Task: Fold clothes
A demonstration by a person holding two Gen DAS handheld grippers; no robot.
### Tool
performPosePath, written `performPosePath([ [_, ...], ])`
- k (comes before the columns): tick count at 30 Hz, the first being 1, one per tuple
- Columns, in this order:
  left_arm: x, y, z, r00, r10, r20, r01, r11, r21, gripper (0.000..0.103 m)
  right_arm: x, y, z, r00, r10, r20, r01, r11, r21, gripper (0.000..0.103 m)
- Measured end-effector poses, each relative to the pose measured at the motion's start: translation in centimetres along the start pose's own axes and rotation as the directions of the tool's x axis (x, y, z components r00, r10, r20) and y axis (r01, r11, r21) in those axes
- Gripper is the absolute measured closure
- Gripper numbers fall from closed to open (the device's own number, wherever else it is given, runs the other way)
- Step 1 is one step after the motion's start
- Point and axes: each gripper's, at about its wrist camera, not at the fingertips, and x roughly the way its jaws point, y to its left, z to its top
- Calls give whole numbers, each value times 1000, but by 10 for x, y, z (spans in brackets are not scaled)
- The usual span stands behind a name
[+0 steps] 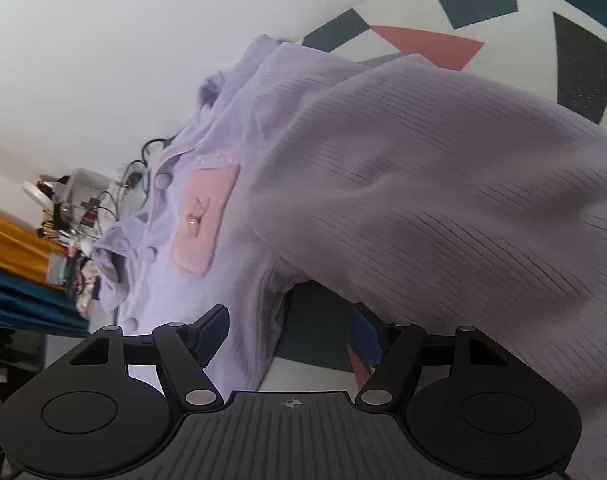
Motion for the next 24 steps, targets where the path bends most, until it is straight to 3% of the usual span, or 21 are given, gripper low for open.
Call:
performPosePath([
  [3, -27, 5, 9, 998, 26, 62, -24, 999, -24, 98, 0, 6, -4, 999, -47, 10, 47, 998, -44, 37],
  [9, -77, 29, 35, 975, -7, 222, 50, 980, -190, 98, 20, -3, 0, 994, 107, 13, -107, 987, 120, 33],
  [14, -80, 35, 56, 969, -18, 246, 83, 963, -255, 99, 39, 4, 6, 988, 72, 134, -91, 986, 140, 40],
  [15, -80, 34, 58, 971, -25, 238, 86, 964, -251, 99, 39, 3, 8, 984, 65, 163, -90, 984, 152, 55],
  [16, -80, 32, 59, 974, -31, 226, 87, 967, -241, 99, 40, 1, 10, 980, 58, 192, -91, 982, 165, 87],
  [17, -79, 31, 59, 978, -48, 204, 97, 966, -239, 99, 39, -1, 13, 975, 60, 212, -97, 981, 168, 92],
  [21, -64, 27, 47, 983, -164, 79, 179, 948, -264, 99, 10, 2, 20, 946, 43, 321, -81, 991, 106, 93],
  [24, -46, 21, 35, 962, -271, -39, 250, 927, -279, 99, -22, 2, 31, 920, 13, 392, -42, 997, 66, 93],
])
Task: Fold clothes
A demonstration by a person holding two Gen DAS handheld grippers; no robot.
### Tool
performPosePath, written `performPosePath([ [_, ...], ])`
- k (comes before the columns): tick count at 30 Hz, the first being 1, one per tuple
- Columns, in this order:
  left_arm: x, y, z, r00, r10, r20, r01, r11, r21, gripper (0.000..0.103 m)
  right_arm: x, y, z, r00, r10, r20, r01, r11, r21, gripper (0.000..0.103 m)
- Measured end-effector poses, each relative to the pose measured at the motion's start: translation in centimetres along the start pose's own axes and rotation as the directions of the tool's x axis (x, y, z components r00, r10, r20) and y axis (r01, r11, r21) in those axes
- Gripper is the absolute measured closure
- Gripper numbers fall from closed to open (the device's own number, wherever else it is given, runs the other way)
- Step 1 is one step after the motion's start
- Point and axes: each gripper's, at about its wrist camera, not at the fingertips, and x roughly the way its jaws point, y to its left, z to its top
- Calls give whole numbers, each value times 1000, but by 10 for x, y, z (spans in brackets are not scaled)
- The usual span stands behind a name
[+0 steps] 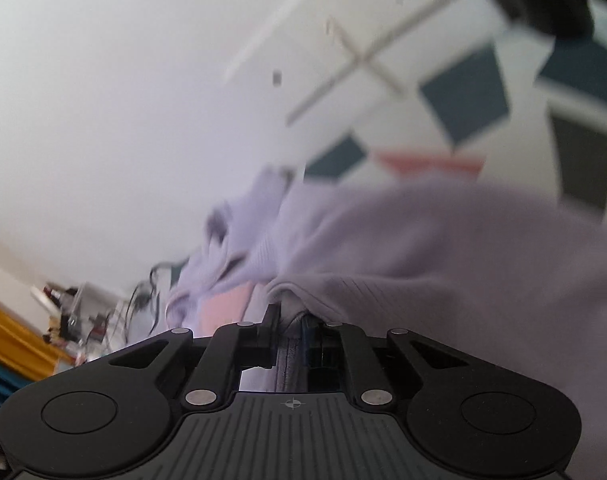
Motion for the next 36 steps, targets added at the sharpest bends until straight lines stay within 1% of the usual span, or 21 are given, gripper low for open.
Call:
performPosePath([
  [1, 11, 2, -6, 998, -30, -54, 30, 1000, -8, 98, -5, -1, 8, 1000, -13, 8, 13, 1000, -13, 93],
  [2, 21, 4, -10, 995, -48, -86, 46, 999, -19, 98, -7, -2, 15, 1000, -28, 9, 28, 999, -28, 93],
  [4, 39, 9, -15, 990, -68, -124, 63, 997, -44, 98, -1, -7, 25, 999, -30, -38, 28, 998, -51, 91],
  [5, 46, 13, -16, 990, -68, -127, 62, 997, -51, 98, 4, -9, 29, 997, -30, -75, 25, 998, -59, 90],
  [7, 54, 22, -12, 994, -48, -98, 42, 997, -58, 98, 9, -11, 29, 992, -34, -122, 24, 996, -87, 82],
  [10, 55, 28, 1, 998, -32, -63, 27, 997, -76, 98, 14, -6, 24, 987, -52, -154, 31, 990, -135, 82],
  [12, 49, 25, 9, 999, -14, -50, 13, 999, -30, 98, 17, -1, 22, 984, -71, -165, 44, 986, -161, 80],
  [14, 49, 27, 11, 997, -21, -76, 19, 1000, -22, 98, 20, 3, 20, 981, -88, -175, 58, 984, -170, 75],
  [17, 49, 36, 5, 994, -47, -99, 40, 996, -81, 98, 16, 8, 17, 980, -90, -176, 61, 985, -162, 65],
  [18, 47, 39, 1, 994, -64, -92, 54, 993, -104, 98, 13, 10, 15, 980, -89, -177, 61, 985, -159, 56],
  [19, 46, 41, -1, 993, -82, -84, 73, 991, -114, 97, 8, 10, 13, 981, -85, -177, 58, 986, -155, 52],
  [21, 50, 38, -2, 994, -76, -79, 68, 993, -97, 85, -1, 9, 8, 981, -78, -176, 51, 988, -149, 48],
  [22, 55, 36, -3, 994, -67, -90, 59, 995, -86, 71, -6, 8, 4, 981, -77, -178, 51, 988, -146, 48],
  [23, 61, 34, -4, 992, -68, -106, 60, 995, -76, 63, -11, 7, 0, 980, -76, -184, 50, 989, -143, 48],
  [24, 67, 32, -6, 990, -75, -124, 67, 996, -67, 62, -15, 5, -3, 979, -75, -190, 48, 989, -140, 48],
  [28, 87, 26, -18, 975, -95, -199, 91, 995, -31, 62, -32, -2, -13, 975, -76, -209, 50, 991, -127, 48],
  [31, 97, 25, -30, 965, -126, -230, 125, 992, -19, 63, -40, -3, -18, 970, -98, -224, 67, 988, -142, 48],
  [33, 100, 26, -34, 959, -167, -228, 163, 986, -37, 78, -42, -4, -21, 964, -104, -245, 68, 986, -153, 48],
  [34, 100, 27, -35, 956, -192, -224, 186, 981, -49, 93, -44, -5, -22, 963, -115, -243, 78, 985, -157, 48],
  [35, 99, 26, -35, 953, -216, -214, 209, 976, -54, 94, -45, -6, -23, 963, -120, -240, 85, 985, -151, 48],
  [36, 94, 21, -35, 947, -245, -206, 243, 969, -33, 95, -47, -8, -23, 964, -123, -236, 91, 985, -144, 49],
])
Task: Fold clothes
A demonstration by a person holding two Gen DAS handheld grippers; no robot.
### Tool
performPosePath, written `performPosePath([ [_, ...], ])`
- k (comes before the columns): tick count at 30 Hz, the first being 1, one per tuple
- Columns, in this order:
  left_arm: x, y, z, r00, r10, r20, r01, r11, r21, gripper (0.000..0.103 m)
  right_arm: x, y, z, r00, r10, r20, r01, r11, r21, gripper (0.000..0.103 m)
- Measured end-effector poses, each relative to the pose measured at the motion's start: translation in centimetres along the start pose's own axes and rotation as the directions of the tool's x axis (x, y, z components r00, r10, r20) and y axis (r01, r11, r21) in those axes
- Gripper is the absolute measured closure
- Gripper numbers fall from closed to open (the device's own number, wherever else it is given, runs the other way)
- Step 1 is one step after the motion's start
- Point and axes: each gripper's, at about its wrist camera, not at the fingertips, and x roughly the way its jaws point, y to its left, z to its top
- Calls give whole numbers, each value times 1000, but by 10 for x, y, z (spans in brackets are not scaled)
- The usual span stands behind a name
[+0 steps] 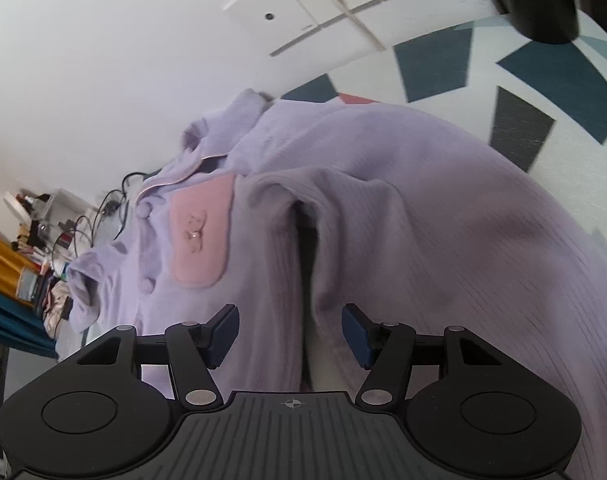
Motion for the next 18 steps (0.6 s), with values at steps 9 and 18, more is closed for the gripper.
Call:
performPosePath([
  [9, 8, -38, -27, 995, 54, -87, -23, 946, 324, 94, -10, -6, 4, 999, -13, 42, 10, 997, 70, 51],
  [18, 7, -7, -12, 999, 0, -37, 5, 993, 115, 80, 37, 22, 20, 999, -31, 29, 32, 999, -12, 53],
])
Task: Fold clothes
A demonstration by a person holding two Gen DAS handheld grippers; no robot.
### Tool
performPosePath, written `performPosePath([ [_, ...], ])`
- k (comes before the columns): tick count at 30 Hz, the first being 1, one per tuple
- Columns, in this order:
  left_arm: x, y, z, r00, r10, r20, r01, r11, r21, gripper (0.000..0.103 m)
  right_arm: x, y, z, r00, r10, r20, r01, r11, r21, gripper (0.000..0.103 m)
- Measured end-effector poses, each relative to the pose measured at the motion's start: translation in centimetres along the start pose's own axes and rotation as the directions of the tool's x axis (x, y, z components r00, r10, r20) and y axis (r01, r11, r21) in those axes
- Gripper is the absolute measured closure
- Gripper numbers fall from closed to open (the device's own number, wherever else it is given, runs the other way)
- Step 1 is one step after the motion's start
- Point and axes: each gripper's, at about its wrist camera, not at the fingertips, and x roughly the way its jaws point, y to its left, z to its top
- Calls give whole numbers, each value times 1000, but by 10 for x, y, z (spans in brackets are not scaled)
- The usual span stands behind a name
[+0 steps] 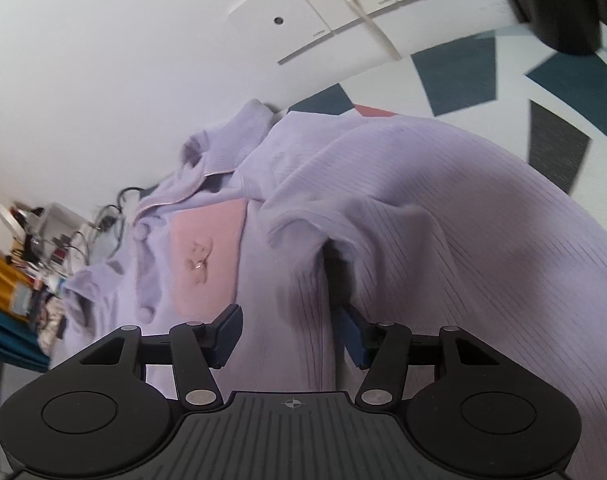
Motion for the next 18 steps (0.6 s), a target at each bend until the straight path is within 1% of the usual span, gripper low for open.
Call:
performPosePath([
  [1, -1, -2, -1, 1000, -1, -4, 1, 1000, 15, 93, 6, 1, 1, 1000, -20, -5, 20, 1000, -3, 57],
  [2, -2, -5, -2, 1000, -2, -8, 3, 1000, 30, 93, 11, 3, 2, 999, -40, -10, 40, 999, -6, 59],
  [3, -4, -10, -5, 1000, -1, -10, 2, 998, 57, 94, 16, 4, 3, 998, -61, -15, 60, 998, -9, 73],
  [4, -6, -16, -9, 1000, 3, -11, -2, 995, 96, 95, 19, 4, 4, 997, -80, -20, 80, 997, -20, 98],
  [5, -9, -23, -13, 1000, 6, -11, -5, 991, 135, 95, 18, 5, 4, 995, -99, -14, 99, 995, -34, 96],
  [6, -10, -28, -17, 1000, 5, -17, -2, 987, 163, 95, 13, 5, 3, 994, -107, 6, 107, 993, -42, 96],
  [8, -7, -31, -25, 999, -5, -41, 13, 983, 184, 95, 4, 5, 3, 994, -106, 37, 108, 992, -68, 96],
  [9, -2, -29, -26, 998, 2, -59, 9, 984, 177, 95, 1, 5, 2, 993, -108, 47, 112, 990, -83, 96],
  [11, 12, -21, -28, 994, 35, -104, -20, 989, 147, 94, 7, 0, 1, 992, -126, 28, 128, 989, -79, 95],
  [12, 18, -16, -28, 991, 52, -122, -36, 990, 134, 94, 11, -3, 0, 992, -125, 15, 125, 991, -55, 94],
  [13, 21, -13, -27, 990, 55, -130, -39, 991, 126, 88, 16, -7, -1, 993, -122, 2, 122, 992, -29, 91],
  [14, 18, -10, -26, 990, 41, -132, -25, 993, 117, 79, 17, -10, -2, 992, -125, 0, 125, 992, -4, 88],
  [15, 12, -9, -24, 992, 25, -127, -11, 994, 109, 71, 16, -11, -3, 992, -129, 5, 129, 992, 17, 83],
  [16, 6, -9, -24, 993, 12, -119, 0, 995, 103, 49, 13, -10, -5, 993, -120, 14, 120, 992, 33, 77],
  [17, -2, -8, -23, 995, 7, -104, 4, 995, 103, 34, 8, -9, -8, 994, -108, 24, 106, 993, 41, 73],
  [18, -12, -6, -24, 997, 10, -82, -1, 994, 107, 33, 3, -7, -11, 995, -95, 34, 93, 994, 49, 65],
])
